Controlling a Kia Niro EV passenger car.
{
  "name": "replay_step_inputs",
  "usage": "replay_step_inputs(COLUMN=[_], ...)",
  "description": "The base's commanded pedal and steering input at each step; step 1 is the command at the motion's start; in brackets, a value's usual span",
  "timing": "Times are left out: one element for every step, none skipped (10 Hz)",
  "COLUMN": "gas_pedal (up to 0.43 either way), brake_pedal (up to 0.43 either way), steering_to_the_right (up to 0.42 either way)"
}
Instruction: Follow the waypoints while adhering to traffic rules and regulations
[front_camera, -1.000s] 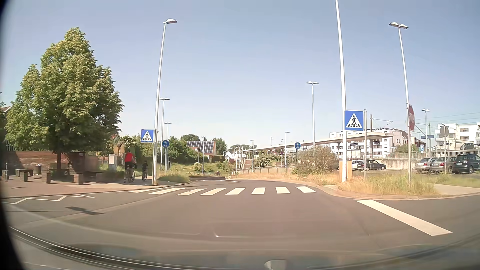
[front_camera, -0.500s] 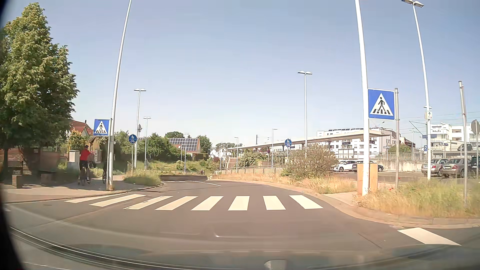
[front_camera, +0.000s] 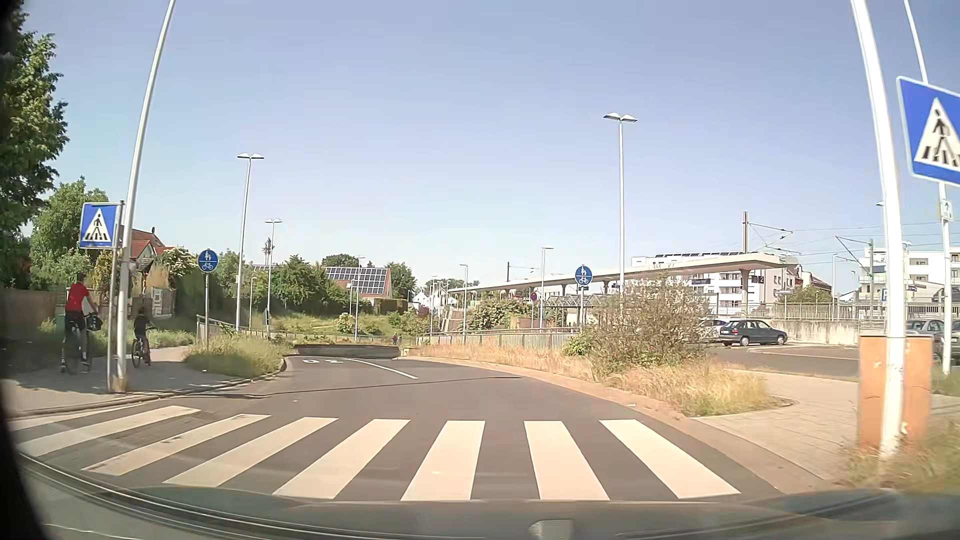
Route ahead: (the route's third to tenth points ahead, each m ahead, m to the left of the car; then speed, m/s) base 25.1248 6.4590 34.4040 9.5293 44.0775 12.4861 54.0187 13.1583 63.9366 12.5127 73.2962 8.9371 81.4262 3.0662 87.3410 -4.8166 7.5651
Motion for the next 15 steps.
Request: replay_step_inputs(gas_pedal=[0.047,0.047,0.047,0.047,0.047,0.047,0.047,0.047,0.047,0.047,0.047,0.047,0.047,0.047,0.047], brake_pedal=[0.03,0.03,0.03,0.03,0.03,0.03,0.03,0.03,0.03,0.03,0.03,0.03,0.03,0.03,0.03], steering_to_the_right=[-0.018,-0.026,-0.033,-0.037,-0.041,-0.044,-0.05,-0.055,-0.064,-0.071,-0.079,-0.086,-0.093,-0.096,-0.096])
